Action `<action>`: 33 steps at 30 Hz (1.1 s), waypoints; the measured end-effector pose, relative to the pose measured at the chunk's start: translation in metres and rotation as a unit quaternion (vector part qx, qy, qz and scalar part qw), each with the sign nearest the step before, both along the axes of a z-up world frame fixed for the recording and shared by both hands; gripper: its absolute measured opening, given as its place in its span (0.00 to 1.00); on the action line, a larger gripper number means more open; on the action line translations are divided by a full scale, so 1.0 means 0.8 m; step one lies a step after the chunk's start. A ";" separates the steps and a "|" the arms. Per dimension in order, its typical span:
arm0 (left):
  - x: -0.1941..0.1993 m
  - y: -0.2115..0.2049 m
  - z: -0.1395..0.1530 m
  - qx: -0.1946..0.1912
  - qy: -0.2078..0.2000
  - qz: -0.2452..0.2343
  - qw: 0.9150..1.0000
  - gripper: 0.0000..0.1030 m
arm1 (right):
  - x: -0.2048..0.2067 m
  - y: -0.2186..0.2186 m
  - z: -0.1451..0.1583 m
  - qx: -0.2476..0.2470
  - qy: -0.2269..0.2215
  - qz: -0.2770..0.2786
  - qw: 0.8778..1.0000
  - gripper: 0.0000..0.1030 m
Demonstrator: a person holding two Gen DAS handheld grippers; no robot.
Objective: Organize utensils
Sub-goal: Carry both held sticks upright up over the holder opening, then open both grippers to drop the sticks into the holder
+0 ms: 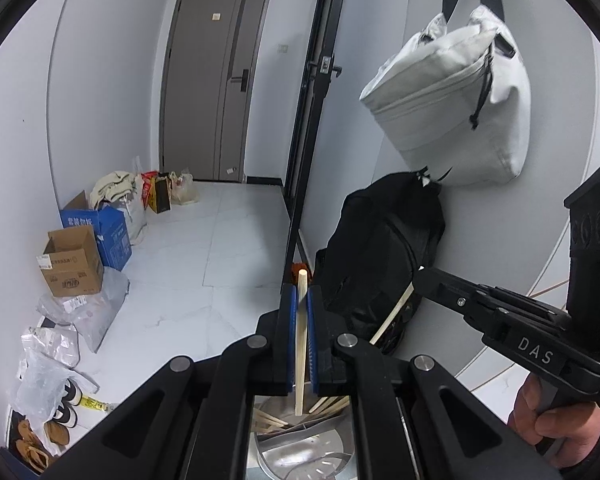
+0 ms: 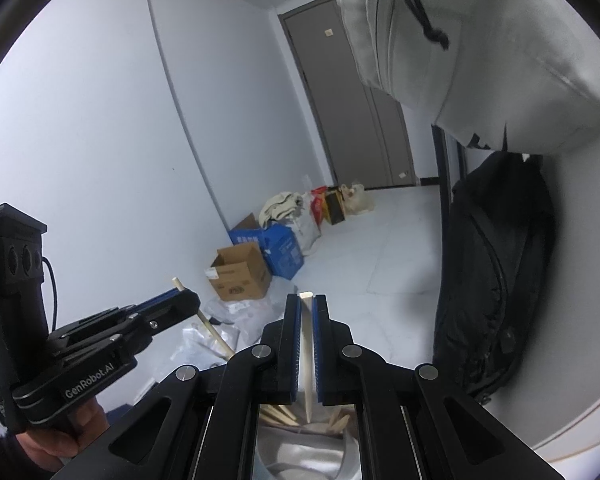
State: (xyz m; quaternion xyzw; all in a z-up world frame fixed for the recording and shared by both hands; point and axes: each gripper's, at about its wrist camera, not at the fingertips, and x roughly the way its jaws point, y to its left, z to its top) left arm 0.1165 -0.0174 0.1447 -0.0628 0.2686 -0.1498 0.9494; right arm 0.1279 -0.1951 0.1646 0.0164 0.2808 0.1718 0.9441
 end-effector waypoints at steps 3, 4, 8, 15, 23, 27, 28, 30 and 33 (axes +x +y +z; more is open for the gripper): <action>0.008 -0.001 -0.013 -0.003 0.011 -0.003 1.000 0.01 | 0.007 -0.001 -0.008 -0.002 0.007 0.000 1.000 0.05; 0.011 -0.002 -0.016 -0.002 0.013 -0.004 1.000 0.01 | 0.009 -0.001 -0.012 -0.004 0.010 0.001 1.000 0.05; 0.015 -0.008 -0.029 0.008 0.016 -0.009 1.000 0.01 | 0.015 -0.002 -0.025 -0.011 0.018 0.003 1.000 0.05; 0.016 -0.013 -0.044 0.015 0.027 -0.031 0.999 0.01 | 0.017 0.003 -0.046 -0.019 0.033 0.014 0.999 0.05; 0.009 -0.017 -0.073 0.021 0.044 -0.065 0.997 0.01 | 0.022 0.001 -0.073 -0.012 0.065 0.020 0.998 0.05; 0.011 -0.019 -0.081 0.022 0.058 -0.073 0.995 0.02 | 0.023 -0.002 -0.087 -0.007 0.080 0.020 0.997 0.05; 0.011 -0.019 -0.082 0.023 0.060 -0.073 0.995 0.02 | 0.025 -0.003 -0.089 -0.007 0.084 0.020 0.996 0.05; 0.010 -0.021 -0.082 0.025 0.063 -0.079 0.995 0.02 | 0.025 -0.001 -0.092 -0.008 0.084 0.026 0.996 0.05; 0.011 -0.024 -0.084 0.035 0.063 -0.081 0.994 0.02 | 0.023 0.002 -0.094 -0.015 0.080 0.036 0.996 0.05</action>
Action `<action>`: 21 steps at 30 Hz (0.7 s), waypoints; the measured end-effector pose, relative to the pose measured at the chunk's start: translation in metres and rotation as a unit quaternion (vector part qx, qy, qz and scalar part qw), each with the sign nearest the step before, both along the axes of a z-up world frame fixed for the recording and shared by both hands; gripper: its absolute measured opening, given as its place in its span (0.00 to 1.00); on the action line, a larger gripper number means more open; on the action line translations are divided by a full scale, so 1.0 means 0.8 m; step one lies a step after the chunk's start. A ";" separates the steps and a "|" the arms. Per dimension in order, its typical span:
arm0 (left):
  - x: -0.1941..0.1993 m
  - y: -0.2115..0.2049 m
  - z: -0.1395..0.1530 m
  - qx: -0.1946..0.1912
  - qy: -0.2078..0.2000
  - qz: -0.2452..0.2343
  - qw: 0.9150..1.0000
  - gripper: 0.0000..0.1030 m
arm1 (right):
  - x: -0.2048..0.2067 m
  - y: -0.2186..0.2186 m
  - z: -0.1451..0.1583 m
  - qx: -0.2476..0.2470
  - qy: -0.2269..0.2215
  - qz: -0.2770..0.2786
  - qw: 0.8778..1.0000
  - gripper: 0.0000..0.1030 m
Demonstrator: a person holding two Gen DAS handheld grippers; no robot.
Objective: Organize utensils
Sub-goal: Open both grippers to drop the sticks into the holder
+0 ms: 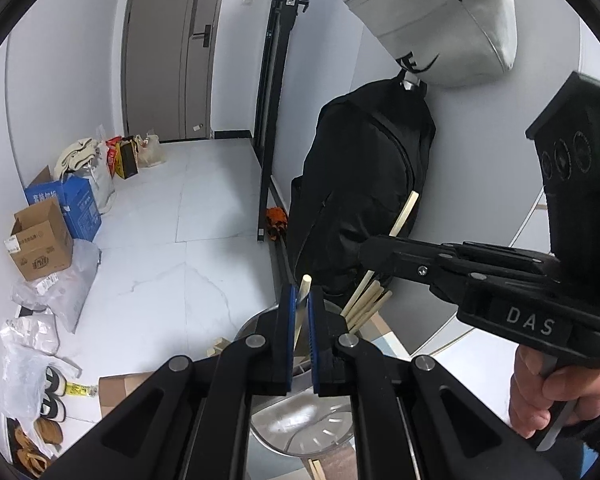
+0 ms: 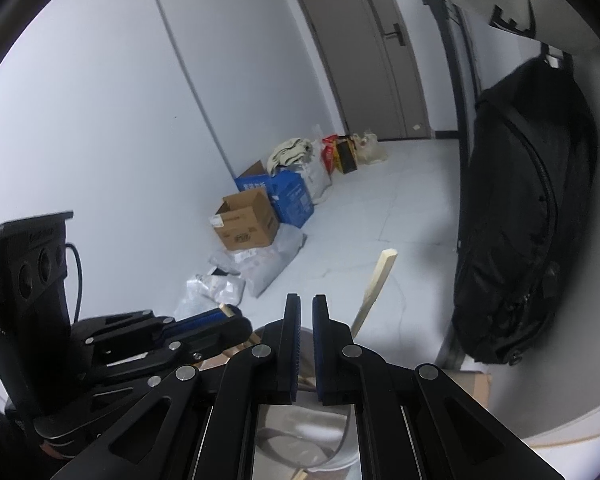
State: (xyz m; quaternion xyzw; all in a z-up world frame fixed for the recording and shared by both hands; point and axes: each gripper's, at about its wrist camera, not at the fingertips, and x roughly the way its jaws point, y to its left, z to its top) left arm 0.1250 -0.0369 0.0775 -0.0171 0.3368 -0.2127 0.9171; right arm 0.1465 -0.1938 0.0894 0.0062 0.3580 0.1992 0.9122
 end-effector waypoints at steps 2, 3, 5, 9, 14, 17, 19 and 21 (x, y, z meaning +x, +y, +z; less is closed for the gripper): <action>0.003 -0.002 -0.003 0.004 0.007 0.001 1.000 0.02 | -0.003 -0.002 -0.002 0.006 0.001 0.000 1.000 0.05; 0.003 -0.001 -0.005 0.003 0.010 0.001 1.000 0.02 | -0.004 -0.003 -0.002 0.008 0.001 -0.001 1.000 0.05; 0.005 0.000 -0.010 0.001 0.016 0.002 1.000 0.02 | -0.008 -0.010 0.002 0.019 -0.003 -0.005 1.000 0.05; 0.006 -0.002 -0.016 0.004 0.028 -0.005 1.000 0.03 | -0.017 -0.023 0.011 0.039 -0.016 -0.010 0.999 0.05; 0.007 -0.008 -0.024 0.002 0.050 -0.028 0.998 0.03 | -0.030 -0.033 0.014 0.043 -0.020 -0.026 0.999 0.05; 0.004 -0.001 -0.021 -0.008 0.058 -0.020 0.998 0.04 | -0.042 -0.043 0.010 0.046 -0.018 -0.040 0.998 0.05; -0.003 0.003 -0.016 -0.013 0.060 -0.013 0.998 0.04 | -0.053 -0.052 0.004 0.052 -0.013 -0.051 0.997 0.08; -0.013 0.006 -0.010 -0.016 0.059 -0.008 0.998 0.16 | -0.063 -0.058 0.001 0.054 -0.010 -0.061 0.997 0.08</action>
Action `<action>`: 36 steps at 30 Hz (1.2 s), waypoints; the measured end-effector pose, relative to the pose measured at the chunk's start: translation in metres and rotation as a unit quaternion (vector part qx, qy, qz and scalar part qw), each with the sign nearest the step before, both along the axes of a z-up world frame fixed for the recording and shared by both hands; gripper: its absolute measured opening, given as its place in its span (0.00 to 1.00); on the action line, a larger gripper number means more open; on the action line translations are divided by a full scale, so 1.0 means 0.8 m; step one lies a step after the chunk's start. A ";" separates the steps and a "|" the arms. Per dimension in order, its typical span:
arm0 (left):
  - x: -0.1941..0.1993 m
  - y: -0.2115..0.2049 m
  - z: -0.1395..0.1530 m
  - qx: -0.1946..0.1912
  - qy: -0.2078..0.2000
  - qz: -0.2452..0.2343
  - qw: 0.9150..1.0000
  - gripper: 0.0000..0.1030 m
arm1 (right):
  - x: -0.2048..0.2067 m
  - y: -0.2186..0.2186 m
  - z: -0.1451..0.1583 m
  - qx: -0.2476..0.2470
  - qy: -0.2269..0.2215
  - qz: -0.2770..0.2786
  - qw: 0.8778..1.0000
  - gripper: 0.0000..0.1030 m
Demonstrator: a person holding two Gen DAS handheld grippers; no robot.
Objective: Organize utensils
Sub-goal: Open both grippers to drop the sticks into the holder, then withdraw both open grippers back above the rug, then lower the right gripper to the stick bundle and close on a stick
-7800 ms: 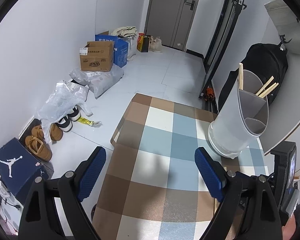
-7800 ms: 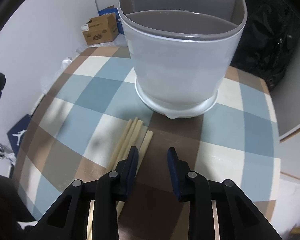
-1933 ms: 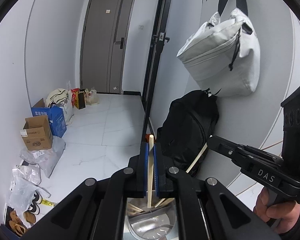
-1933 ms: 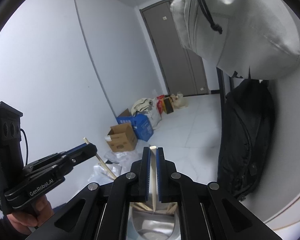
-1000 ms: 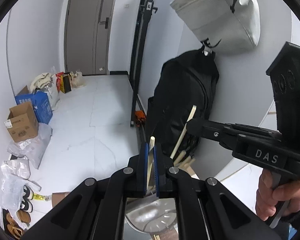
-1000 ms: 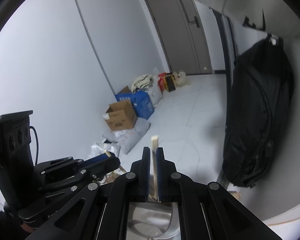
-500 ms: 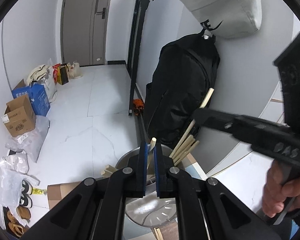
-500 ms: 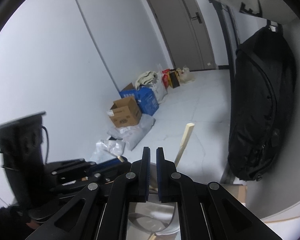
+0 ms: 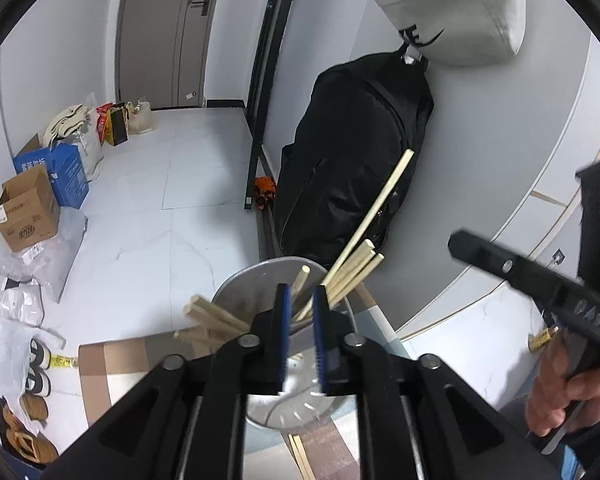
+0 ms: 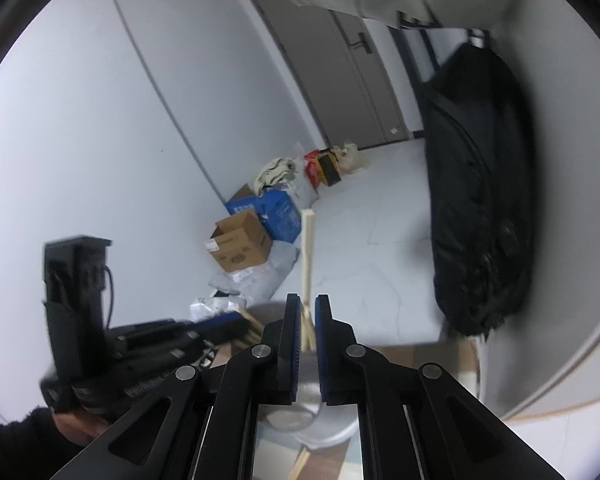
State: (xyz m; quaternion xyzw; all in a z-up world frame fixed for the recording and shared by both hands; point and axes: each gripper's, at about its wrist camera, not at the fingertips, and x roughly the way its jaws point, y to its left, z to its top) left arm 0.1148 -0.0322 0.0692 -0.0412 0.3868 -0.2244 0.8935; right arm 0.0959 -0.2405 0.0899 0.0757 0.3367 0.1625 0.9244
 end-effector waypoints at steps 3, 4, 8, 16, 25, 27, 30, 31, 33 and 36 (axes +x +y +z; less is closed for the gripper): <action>-0.020 0.003 0.011 0.002 -0.022 0.016 1.000 0.32 | -0.011 -0.004 -0.004 0.002 0.007 -0.006 1.000 0.12; -0.028 0.003 0.014 0.004 -0.029 0.019 0.999 0.35 | -0.016 -0.005 -0.006 0.003 0.009 -0.008 1.000 0.16; -0.055 0.002 0.021 0.009 -0.048 0.037 0.998 0.47 | -0.042 -0.006 -0.014 0.005 0.005 -0.010 1.000 0.34; -0.096 0.000 -0.003 0.025 -0.038 0.074 0.996 0.62 | -0.084 0.000 -0.030 0.002 -0.008 0.000 1.000 0.63; -0.130 -0.001 -0.049 0.039 0.010 0.110 0.993 0.62 | -0.128 0.003 -0.064 -0.016 0.008 -0.002 1.000 0.76; -0.134 0.003 -0.060 0.039 0.019 0.119 0.992 0.62 | -0.135 0.005 -0.076 -0.022 0.019 0.003 1.000 0.76; -0.135 0.007 -0.074 0.038 0.035 0.130 0.990 0.63 | -0.140 0.007 -0.092 -0.040 0.038 0.004 0.998 0.76; -0.135 0.009 -0.078 0.036 0.039 0.133 0.990 0.63 | -0.141 0.007 -0.096 -0.043 0.045 0.003 0.998 0.76; -0.136 0.013 -0.087 0.033 0.046 0.139 0.989 0.65 | -0.138 0.006 -0.112 -0.049 0.071 0.003 0.996 0.76; -0.141 0.020 -0.098 0.036 0.050 0.147 0.987 0.73 | -0.131 0.005 -0.134 -0.053 0.110 0.002 0.993 0.70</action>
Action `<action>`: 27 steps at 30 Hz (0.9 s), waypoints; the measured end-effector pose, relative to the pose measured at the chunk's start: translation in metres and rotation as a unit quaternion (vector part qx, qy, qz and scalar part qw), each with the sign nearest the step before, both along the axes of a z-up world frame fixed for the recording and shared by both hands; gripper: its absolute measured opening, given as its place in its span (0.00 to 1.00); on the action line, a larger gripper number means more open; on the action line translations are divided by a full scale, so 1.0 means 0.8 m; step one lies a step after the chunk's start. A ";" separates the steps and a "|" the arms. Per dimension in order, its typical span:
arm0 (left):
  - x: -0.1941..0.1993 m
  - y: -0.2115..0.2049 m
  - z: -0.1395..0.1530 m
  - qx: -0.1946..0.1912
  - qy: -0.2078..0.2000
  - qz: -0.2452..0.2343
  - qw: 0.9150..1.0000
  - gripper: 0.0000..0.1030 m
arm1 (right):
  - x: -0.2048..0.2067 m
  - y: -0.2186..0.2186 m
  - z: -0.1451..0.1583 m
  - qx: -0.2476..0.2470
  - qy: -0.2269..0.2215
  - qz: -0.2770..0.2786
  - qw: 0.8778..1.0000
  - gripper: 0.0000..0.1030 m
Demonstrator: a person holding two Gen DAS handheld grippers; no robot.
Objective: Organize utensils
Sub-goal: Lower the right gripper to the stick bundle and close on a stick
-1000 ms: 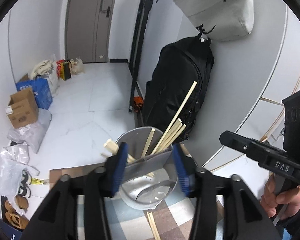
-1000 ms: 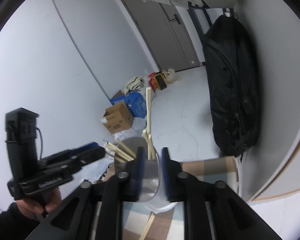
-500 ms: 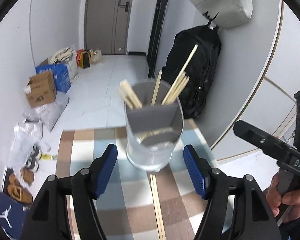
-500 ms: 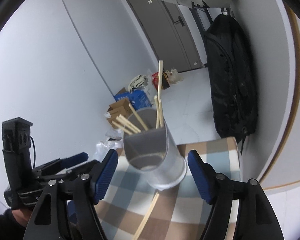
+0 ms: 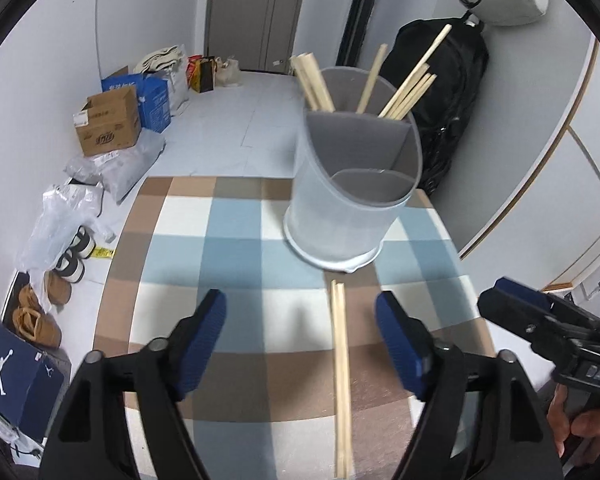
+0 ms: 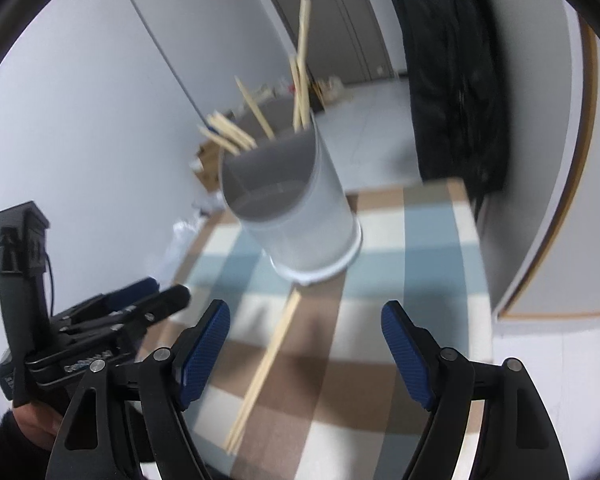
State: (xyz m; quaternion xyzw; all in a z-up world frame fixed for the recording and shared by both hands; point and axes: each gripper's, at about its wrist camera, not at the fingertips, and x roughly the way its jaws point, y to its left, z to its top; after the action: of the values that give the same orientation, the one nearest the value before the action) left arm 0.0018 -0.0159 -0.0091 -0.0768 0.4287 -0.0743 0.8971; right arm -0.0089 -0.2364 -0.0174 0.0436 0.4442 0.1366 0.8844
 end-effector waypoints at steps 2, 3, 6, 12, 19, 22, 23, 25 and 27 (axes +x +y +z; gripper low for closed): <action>-0.001 0.007 -0.005 0.003 0.000 0.006 1.000 0.73 | 0.005 0.003 -0.017 -0.002 0.029 0.005 1.000 0.61; -0.001 0.010 -0.007 0.004 0.002 0.009 1.000 0.73 | 0.005 0.005 -0.025 -0.004 0.040 0.008 0.999 0.60; -0.001 0.021 -0.015 0.006 0.007 0.026 1.000 0.73 | 0.015 0.015 -0.051 -0.010 0.076 0.014 0.997 0.50; -0.001 0.037 -0.022 0.002 0.017 0.036 0.999 0.73 | 0.037 0.041 -0.089 -0.033 0.114 0.019 0.993 0.41; 0.002 0.057 -0.025 -0.014 0.031 0.055 0.998 0.74 | 0.046 0.076 -0.116 -0.078 0.124 0.026 0.989 0.34; 0.000 0.062 -0.024 -0.021 0.032 0.056 0.998 0.74 | 0.044 0.089 -0.124 -0.105 0.119 0.030 0.987 0.33; -0.001 0.063 -0.023 -0.021 0.033 0.058 0.998 0.74 | 0.044 0.090 -0.124 -0.113 0.116 0.031 0.986 0.29; -0.002 0.067 -0.022 -0.022 0.032 0.060 0.997 0.74 | 0.043 0.095 -0.126 -0.137 0.111 0.028 0.984 0.23; -0.001 0.070 -0.021 -0.020 0.031 0.063 0.997 0.74 | 0.042 0.095 -0.126 -0.145 0.109 0.026 0.983 0.20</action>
State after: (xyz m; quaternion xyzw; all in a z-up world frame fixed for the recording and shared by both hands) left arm 0.0012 0.0405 -0.0259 -0.1241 0.4493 -0.0237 0.8844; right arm 0.0250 -0.1606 -0.1178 -0.0816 0.5539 0.0880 0.8239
